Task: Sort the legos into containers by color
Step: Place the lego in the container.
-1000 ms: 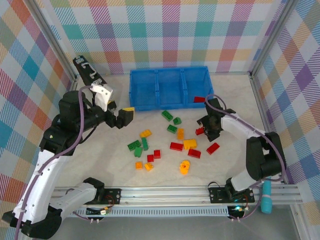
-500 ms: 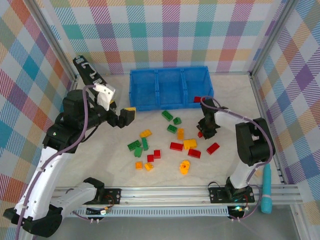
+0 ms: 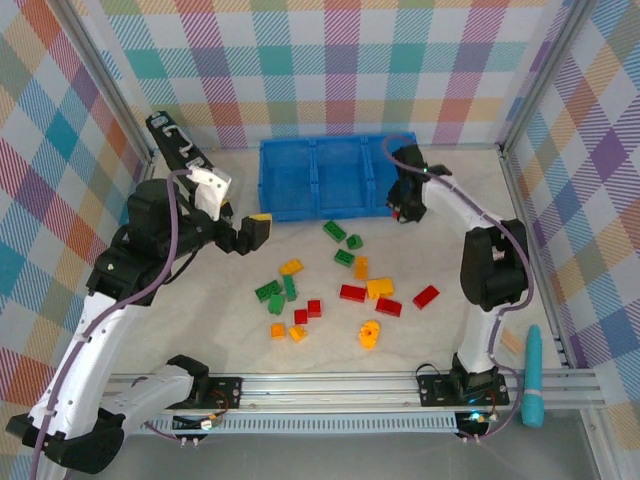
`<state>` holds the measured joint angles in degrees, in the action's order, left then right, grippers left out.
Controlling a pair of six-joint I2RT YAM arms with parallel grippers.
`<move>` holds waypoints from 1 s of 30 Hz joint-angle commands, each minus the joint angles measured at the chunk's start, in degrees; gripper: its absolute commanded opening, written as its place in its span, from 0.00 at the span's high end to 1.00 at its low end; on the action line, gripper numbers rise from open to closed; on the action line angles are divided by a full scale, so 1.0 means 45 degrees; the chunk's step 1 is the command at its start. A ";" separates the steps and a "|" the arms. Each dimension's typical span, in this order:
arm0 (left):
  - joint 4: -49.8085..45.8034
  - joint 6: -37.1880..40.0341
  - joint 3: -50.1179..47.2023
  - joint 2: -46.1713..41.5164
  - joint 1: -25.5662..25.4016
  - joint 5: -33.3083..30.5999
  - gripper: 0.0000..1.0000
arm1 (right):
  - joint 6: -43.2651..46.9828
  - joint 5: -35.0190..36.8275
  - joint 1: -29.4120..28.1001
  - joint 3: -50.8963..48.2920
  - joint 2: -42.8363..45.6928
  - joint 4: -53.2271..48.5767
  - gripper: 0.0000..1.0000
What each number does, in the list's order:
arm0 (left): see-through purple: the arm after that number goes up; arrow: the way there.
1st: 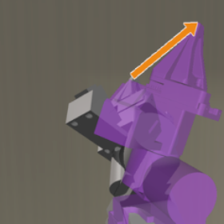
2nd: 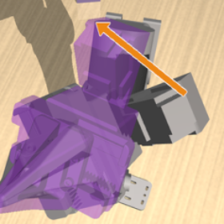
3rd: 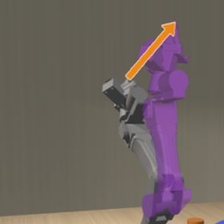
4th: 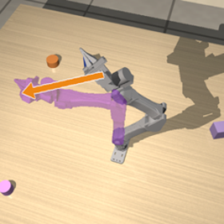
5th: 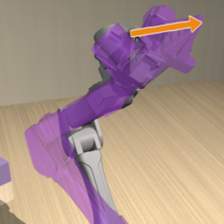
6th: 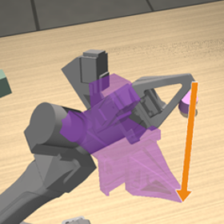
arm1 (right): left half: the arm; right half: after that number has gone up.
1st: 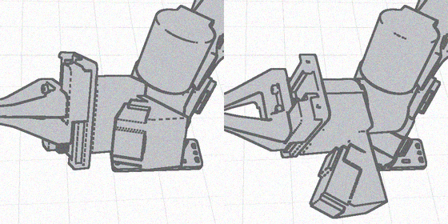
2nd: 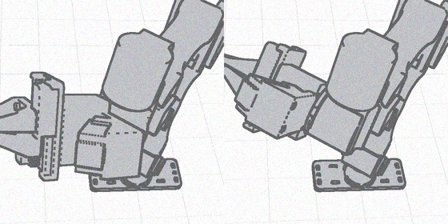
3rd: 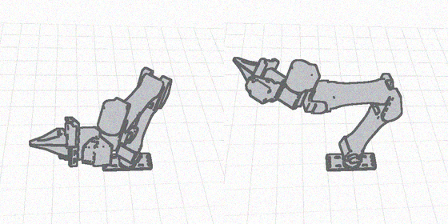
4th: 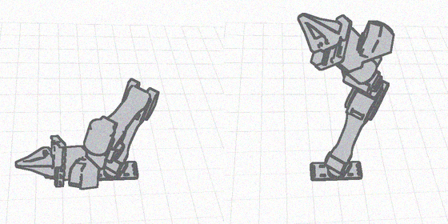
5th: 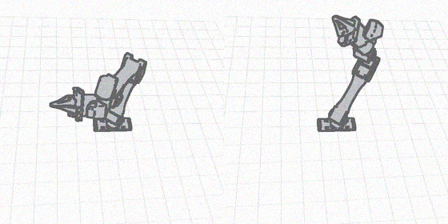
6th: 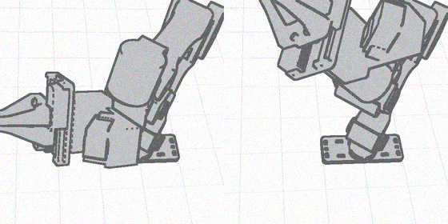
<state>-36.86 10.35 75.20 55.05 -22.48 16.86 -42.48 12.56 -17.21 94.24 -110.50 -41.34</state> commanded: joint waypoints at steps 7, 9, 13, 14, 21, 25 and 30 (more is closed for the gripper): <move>0.0159 0.0104 0.0046 0.0528 -0.0122 -0.0136 0.00 | 0.2899 0.1594 0.0075 0.4231 -0.3025 -0.1492 0.76; 0.0187 0.0093 0.0030 0.0492 -0.0122 -0.0029 0.00 | 0.2964 0.1604 0.0100 0.5118 -0.3759 -0.1677 0.76; 0.0184 0.0093 0.0027 0.0505 -0.0117 -0.0075 0.00 | 0.3042 0.1721 0.0189 0.6545 -0.4917 -0.2024 0.75; 0.0184 0.0085 0.0028 0.0521 -0.0122 -0.0057 0.00 | 0.3032 0.1723 0.0238 0.6890 -0.5225 -0.2170 0.74; 0.0264 0.0041 -0.0031 0.0329 -0.0122 -0.0035 0.00 | 0.3000 0.1375 0.0427 0.7129 -0.5754 -0.2307 0.52; 0.0300 0.0015 -0.0045 0.0234 -0.0122 0.0041 0.00 | 0.2868 0.1311 0.0427 0.6127 -0.4906 -0.1885 0.48; 0.0301 -0.0024 -0.0005 0.0094 -0.0122 0.0180 0.00 | 0.2360 0.1242 0.0340 0.4780 -0.3157 -0.1965 0.51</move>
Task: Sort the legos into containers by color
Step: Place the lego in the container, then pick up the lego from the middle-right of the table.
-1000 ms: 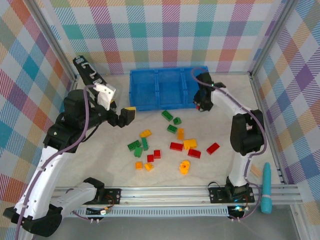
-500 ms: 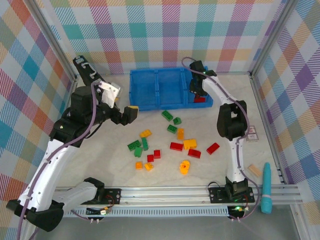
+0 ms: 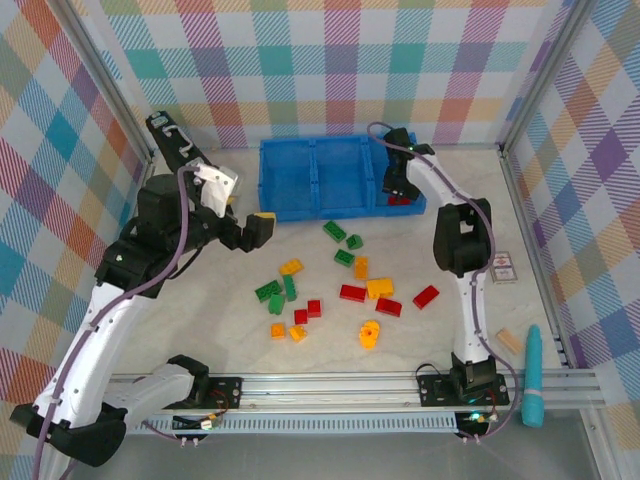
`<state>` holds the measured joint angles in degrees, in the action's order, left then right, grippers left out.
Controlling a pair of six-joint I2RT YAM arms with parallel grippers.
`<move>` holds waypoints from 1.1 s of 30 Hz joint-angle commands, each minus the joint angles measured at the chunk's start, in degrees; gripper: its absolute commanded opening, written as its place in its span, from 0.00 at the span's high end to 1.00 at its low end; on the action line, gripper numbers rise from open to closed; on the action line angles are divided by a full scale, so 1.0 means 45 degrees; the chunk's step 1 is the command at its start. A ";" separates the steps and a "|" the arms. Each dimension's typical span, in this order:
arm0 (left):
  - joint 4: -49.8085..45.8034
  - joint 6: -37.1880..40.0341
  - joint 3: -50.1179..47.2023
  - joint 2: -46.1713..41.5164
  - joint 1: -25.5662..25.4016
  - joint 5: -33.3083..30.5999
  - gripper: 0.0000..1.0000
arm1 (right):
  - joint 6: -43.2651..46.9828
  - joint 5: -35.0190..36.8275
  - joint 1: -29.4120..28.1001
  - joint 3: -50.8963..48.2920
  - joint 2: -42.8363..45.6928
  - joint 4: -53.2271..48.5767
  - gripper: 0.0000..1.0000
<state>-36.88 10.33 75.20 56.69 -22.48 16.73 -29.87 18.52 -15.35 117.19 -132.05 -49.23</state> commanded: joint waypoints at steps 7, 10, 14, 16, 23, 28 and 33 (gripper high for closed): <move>0.0410 -0.0071 -0.0215 -0.0757 -0.0122 0.0487 0.00 | -0.1910 -0.0538 -0.0571 -0.5000 0.6162 -0.0177 0.44; 0.0445 -0.0073 -0.0272 -0.0751 -0.0112 0.0762 0.00 | -0.3240 -0.1628 -0.0582 -0.7566 0.8115 -0.0192 0.36; -0.0022 -0.0141 0.0267 -0.0546 -0.0122 0.1055 0.00 | -0.5749 -0.2416 -0.0707 -1.1861 1.1348 0.0403 0.28; 0.0003 -0.0272 0.0307 -0.0630 -0.0122 0.1172 0.00 | -0.6682 -0.2555 -0.0724 -1.3673 1.2856 0.0559 0.27; 0.0325 -0.0527 0.0112 -0.0751 -0.0141 0.1711 0.00 | -0.7859 -0.2917 -0.0748 -1.7197 1.5818 0.0460 0.24; 0.0104 -0.0537 0.0343 -0.0625 -0.0180 0.1656 0.00 | -0.7341 -0.3007 -0.0729 -1.7630 1.5926 0.1355 0.23; 0.0052 -0.0556 0.0438 -0.0583 -0.0168 0.1707 0.00 | -0.6906 -0.2945 -0.0662 -1.7389 1.4670 0.1832 0.23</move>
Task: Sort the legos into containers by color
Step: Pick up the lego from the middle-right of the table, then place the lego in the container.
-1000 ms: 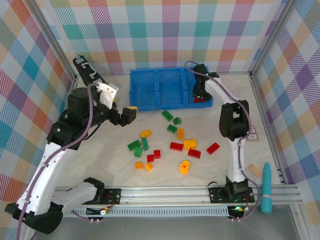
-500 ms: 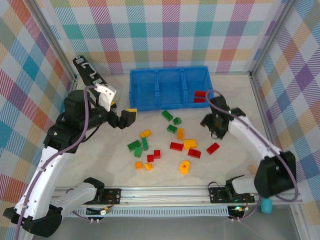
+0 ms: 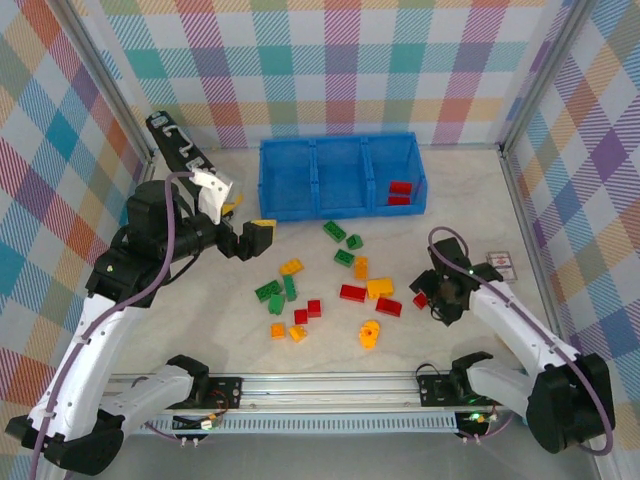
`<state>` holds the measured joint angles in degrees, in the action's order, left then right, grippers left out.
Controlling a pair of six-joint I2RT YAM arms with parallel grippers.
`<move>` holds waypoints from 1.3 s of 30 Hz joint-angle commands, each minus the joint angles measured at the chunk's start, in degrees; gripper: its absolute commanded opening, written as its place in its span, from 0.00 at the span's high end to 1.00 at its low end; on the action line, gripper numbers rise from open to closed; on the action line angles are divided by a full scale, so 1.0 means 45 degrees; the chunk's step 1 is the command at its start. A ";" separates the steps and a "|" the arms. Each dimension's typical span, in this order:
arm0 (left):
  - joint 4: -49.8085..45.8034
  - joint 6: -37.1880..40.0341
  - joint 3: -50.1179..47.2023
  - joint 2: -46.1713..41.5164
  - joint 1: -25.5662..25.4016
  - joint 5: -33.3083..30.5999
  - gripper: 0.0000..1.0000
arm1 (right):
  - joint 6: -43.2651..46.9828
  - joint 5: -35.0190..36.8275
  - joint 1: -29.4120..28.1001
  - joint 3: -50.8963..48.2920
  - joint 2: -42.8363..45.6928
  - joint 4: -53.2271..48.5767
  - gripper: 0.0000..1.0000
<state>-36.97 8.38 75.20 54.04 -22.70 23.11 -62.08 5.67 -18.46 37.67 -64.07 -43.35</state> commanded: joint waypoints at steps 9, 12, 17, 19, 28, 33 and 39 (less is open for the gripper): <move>-0.0066 -0.0178 0.0652 0.0154 -0.0129 0.0522 0.00 | 0.1032 -0.0043 0.0403 0.0853 -0.2427 0.1300 0.25; -0.0085 -0.0183 0.0670 0.0256 -0.0132 0.0508 0.00 | 0.1179 -0.0185 0.0603 0.0880 -0.3203 0.1757 0.28; -0.0251 -0.0163 0.0787 0.0527 -0.0132 0.0382 0.00 | 0.1458 -0.0261 0.0858 0.0847 -0.4367 0.2279 0.37; -0.0271 -0.0145 0.0777 0.0605 -0.0132 0.0352 0.00 | 0.1615 -0.0133 0.0860 0.0939 -0.4792 0.2343 0.45; -0.0396 -0.0046 0.0753 0.0939 -0.0132 0.0025 0.00 | 0.4463 0.0618 0.1033 0.4471 -0.6933 0.1887 0.70; -0.0397 0.0088 0.0599 0.1057 -0.0137 -0.0313 0.00 | 0.6858 0.1260 0.1076 0.8205 -0.8184 0.1230 0.72; -0.0671 0.0268 0.0535 0.1457 -0.0141 -0.1055 0.00 | 0.9164 0.1890 0.1074 1.1327 -0.9988 0.1789 0.73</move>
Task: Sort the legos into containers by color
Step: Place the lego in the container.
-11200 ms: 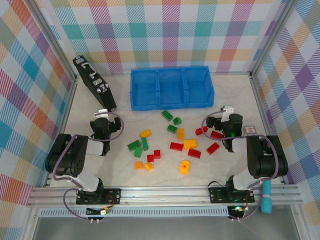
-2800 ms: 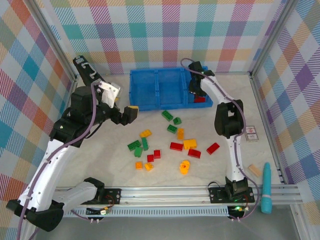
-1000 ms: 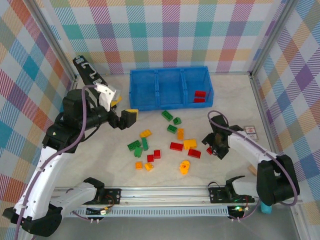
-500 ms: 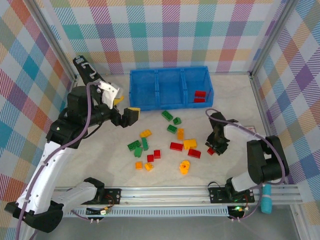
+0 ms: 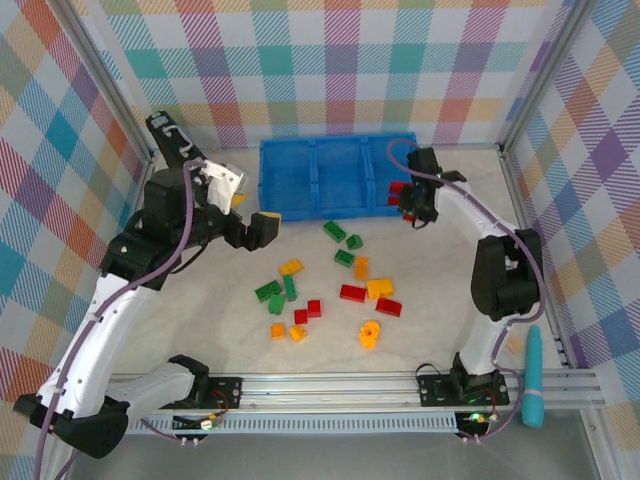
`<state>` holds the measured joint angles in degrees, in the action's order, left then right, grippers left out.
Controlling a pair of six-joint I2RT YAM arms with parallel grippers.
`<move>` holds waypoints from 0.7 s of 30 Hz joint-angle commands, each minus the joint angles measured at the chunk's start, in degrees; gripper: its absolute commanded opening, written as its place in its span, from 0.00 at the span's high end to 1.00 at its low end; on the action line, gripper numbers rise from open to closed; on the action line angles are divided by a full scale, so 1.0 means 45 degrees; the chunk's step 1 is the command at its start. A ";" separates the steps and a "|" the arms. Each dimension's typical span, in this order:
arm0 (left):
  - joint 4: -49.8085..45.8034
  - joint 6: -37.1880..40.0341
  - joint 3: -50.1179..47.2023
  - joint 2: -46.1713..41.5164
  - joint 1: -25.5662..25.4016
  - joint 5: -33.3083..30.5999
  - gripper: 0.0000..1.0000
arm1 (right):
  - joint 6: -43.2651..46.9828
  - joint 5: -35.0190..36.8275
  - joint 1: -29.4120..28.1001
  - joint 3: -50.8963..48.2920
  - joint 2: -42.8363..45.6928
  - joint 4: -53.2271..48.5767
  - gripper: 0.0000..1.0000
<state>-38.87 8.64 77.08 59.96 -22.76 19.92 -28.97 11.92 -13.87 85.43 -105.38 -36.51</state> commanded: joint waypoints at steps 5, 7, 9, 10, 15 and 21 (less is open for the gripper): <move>-0.0248 0.0078 0.0193 0.0372 -0.0133 -0.0365 0.00 | 0.2874 0.0837 0.0055 0.2605 -0.2755 0.1877 0.73; -0.0229 0.0042 0.0196 0.0419 -0.0136 -0.0323 0.00 | 0.2884 0.1010 0.0054 0.3575 -0.3713 0.1942 0.73; -0.0265 0.0071 0.0186 0.0425 -0.0137 -0.0440 0.00 | 0.2857 0.1151 0.0053 0.4445 -0.4502 0.1946 0.72; -0.0250 0.0088 0.0159 0.0449 -0.0137 -0.0541 0.00 | 0.2855 0.1197 0.0054 0.4803 -0.4843 0.2019 0.72; -0.0229 0.0111 0.0154 0.0653 -0.0137 -0.0529 0.00 | 0.3068 0.1630 0.0051 0.6279 -0.6021 0.1939 0.64; -0.0386 0.0042 0.0465 0.0906 -0.0136 0.0406 0.00 | 0.3382 0.1704 0.0055 0.6719 -0.6147 0.1687 0.50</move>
<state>-39.22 8.62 77.19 64.05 -22.76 19.20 -15.33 18.59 -13.82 114.32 -134.10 -28.67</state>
